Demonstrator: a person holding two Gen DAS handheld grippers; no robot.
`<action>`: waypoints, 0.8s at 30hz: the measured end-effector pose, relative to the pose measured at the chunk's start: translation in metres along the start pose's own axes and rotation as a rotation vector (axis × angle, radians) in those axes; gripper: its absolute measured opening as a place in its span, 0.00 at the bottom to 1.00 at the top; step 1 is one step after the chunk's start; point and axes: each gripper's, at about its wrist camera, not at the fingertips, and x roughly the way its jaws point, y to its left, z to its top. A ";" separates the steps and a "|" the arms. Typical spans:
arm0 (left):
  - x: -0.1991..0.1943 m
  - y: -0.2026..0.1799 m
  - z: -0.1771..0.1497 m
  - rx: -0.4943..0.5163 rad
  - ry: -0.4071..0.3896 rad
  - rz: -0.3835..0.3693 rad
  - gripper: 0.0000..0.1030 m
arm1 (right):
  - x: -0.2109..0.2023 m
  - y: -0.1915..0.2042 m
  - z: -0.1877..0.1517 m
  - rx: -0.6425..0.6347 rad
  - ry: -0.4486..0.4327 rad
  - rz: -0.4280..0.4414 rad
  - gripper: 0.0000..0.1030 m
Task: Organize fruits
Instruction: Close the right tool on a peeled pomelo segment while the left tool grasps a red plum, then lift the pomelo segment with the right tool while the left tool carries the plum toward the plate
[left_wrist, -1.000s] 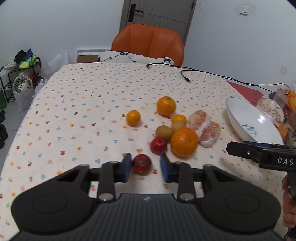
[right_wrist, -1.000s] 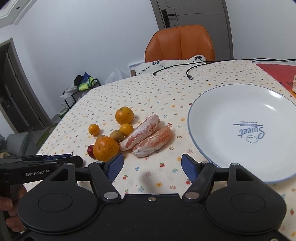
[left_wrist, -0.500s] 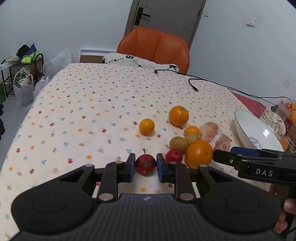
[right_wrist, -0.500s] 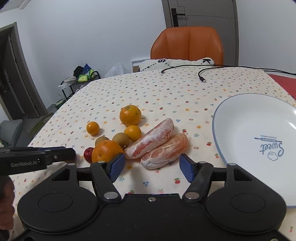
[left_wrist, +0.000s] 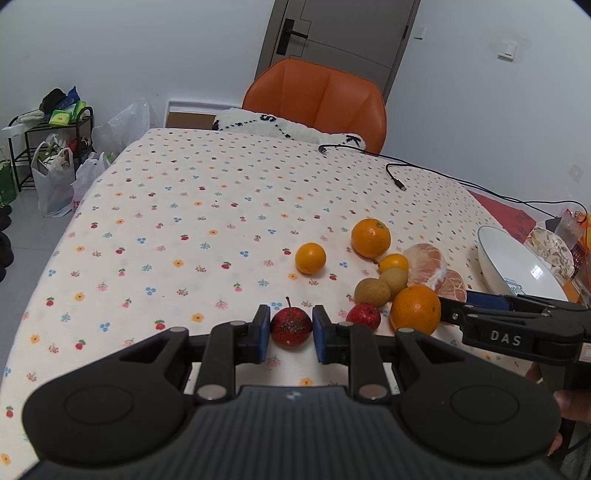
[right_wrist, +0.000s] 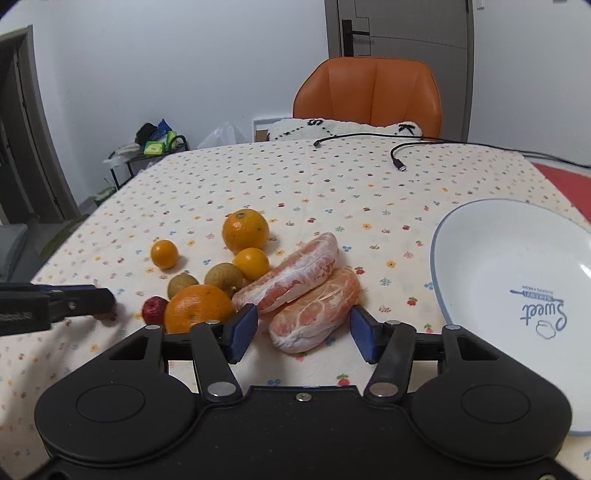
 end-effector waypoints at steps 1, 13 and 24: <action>-0.001 0.000 0.000 0.000 -0.002 0.000 0.22 | 0.001 0.001 0.000 -0.008 -0.001 -0.009 0.53; -0.014 -0.005 -0.001 0.011 -0.020 -0.002 0.22 | -0.015 -0.007 -0.008 -0.016 0.013 -0.030 0.31; -0.015 -0.014 -0.009 0.026 0.002 -0.014 0.22 | -0.046 -0.012 -0.026 -0.029 0.071 0.012 0.31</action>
